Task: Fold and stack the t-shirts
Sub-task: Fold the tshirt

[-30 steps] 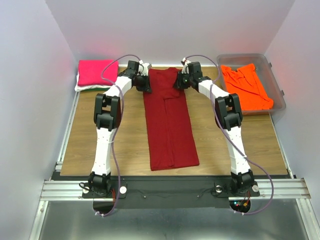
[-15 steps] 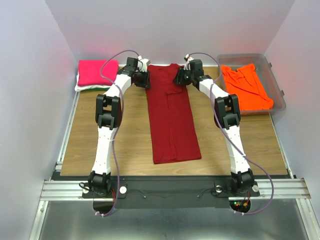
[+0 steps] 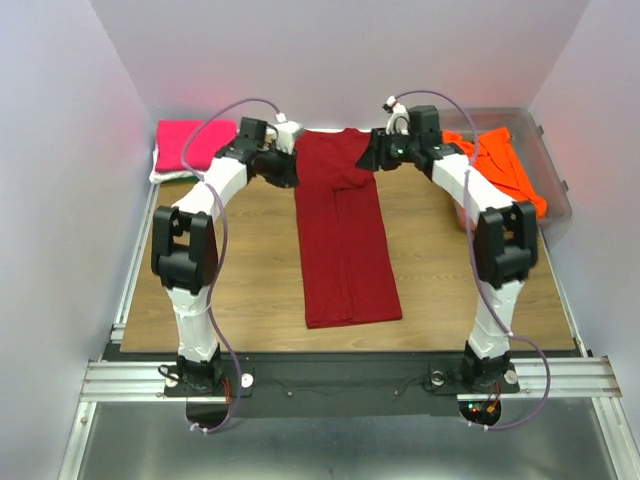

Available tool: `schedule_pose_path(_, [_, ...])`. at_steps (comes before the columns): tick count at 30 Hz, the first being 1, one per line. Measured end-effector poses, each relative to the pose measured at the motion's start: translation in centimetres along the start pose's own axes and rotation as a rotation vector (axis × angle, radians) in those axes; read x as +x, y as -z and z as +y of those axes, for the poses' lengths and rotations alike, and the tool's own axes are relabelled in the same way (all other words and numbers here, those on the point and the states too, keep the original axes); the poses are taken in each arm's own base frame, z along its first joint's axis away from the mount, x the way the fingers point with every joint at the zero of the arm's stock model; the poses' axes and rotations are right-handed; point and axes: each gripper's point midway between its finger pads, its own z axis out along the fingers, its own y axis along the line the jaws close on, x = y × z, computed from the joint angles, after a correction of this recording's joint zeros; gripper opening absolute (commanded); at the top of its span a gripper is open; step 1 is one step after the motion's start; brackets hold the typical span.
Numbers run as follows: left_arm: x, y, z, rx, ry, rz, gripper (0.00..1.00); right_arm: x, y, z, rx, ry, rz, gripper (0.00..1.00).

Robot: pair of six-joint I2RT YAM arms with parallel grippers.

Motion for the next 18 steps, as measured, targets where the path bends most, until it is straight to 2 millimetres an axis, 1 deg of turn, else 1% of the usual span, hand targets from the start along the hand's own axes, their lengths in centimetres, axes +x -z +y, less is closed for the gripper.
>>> schedule_pose_path(2, [1.6,0.7,-3.6,0.061,-0.063,0.016,0.23,0.3,2.7,2.0,-0.024,0.038,0.006,0.47])
schedule_pose_path(3, [2.5,0.8,-4.9,0.088,-0.080,0.032,0.23,1.1,3.5,2.4,-0.030,0.045,0.016,0.47])
schedule_pose_path(4, [4.2,0.7,-6.4,0.126,-0.098,0.062,0.23,1.9,4.1,2.7,-0.034,0.049,0.031,0.47])
schedule_pose_path(5, [6.4,0.2,-8.1,0.169,-0.121,0.095,0.23,3.9,4.8,2.8,-0.037,0.039,0.069,0.46])
schedule_pose_path(6, [7.9,0.0,-8.9,0.190,-0.124,0.126,0.22,6.6,5.2,2.6,-0.033,0.019,0.121,0.46])
schedule_pose_path(7, [10.9,-0.3,-10.2,0.224,-0.128,0.190,0.22,8.4,5.4,2.3,-0.028,0.002,0.158,0.46])
schedule_pose_path(8, [12.5,-0.6,-10.9,0.241,-0.135,0.226,0.22,10.2,5.7,2.0,-0.025,-0.014,0.197,0.44])
schedule_pose_path(9, [14.9,-0.7,-11.8,0.262,-0.139,0.279,0.20,13.6,6.0,1.5,-0.015,-0.056,0.270,0.44])
schedule_pose_path(10, [16.6,-0.6,-12.4,0.277,-0.143,0.320,0.19,16.6,6.5,1.1,-0.005,-0.092,0.334,0.43])
schedule_pose_path(11, [17.8,-0.5,-12.8,0.287,-0.150,0.349,0.16,18.4,6.8,0.9,0.000,-0.115,0.374,0.43])
schedule_pose_path(12, [18.4,-0.6,-13.0,0.291,-0.160,0.361,0.14,20.9,7.5,0.7,0.007,-0.148,0.431,0.43])
schedule_pose_path(13, [19.1,-0.5,-13.1,0.294,-0.170,0.378,0.13,22.5,7.9,0.8,0.010,-0.167,0.467,0.43])
schedule_pose_path(14, [19.5,-0.5,-13.2,0.298,-0.180,0.385,0.13,24.5,8.6,0.9,0.015,-0.198,0.515,0.43])
schedule_pose_path(16, [19.6,-0.5,-13.0,0.299,-0.201,0.385,0.12,25.4,9.0,1.3,-0.004,-0.204,0.536,0.42])
schedule_pose_path(18, [19.7,-0.4,-13.0,0.302,-0.213,0.381,0.12,25.4,9.0,1.8,-0.016,-0.183,0.536,0.41])
